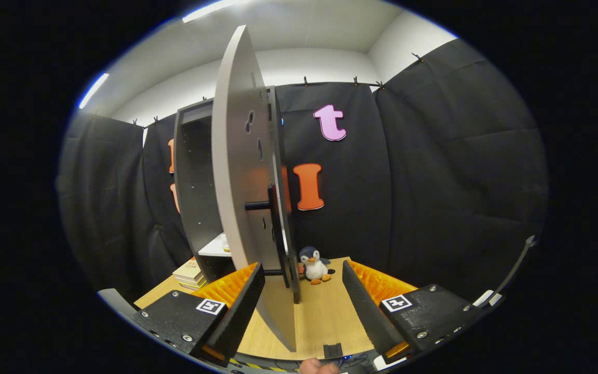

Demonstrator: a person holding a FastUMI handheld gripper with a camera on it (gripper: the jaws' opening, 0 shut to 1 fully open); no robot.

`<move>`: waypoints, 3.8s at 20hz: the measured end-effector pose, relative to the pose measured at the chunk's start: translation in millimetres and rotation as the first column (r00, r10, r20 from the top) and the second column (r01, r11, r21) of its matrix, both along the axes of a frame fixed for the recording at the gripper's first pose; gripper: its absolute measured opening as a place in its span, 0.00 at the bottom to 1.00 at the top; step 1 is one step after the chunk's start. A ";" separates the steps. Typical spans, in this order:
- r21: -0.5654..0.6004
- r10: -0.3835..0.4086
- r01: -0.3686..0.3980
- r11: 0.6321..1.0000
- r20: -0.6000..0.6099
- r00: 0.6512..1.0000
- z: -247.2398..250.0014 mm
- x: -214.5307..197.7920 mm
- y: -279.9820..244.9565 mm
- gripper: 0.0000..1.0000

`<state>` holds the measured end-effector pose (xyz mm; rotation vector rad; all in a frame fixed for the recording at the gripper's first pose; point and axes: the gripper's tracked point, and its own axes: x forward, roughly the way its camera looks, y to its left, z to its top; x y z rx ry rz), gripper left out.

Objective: Open the shoe cabinet door, grab the shoes and put them into the shoe cabinet, then close the shoe cabinet door.

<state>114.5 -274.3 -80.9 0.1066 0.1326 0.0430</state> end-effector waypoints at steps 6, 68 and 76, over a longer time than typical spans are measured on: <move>-0.034 0.008 -0.008 0.999 0.002 1.000 2.5 16.9 8.2 0.93; -0.065 0.177 -0.179 0.982 -0.037 0.983 -4.7 231.0 368.4 0.96; -0.048 0.165 -0.166 0.985 -0.035 0.986 -2.6 233.0 367.7 0.97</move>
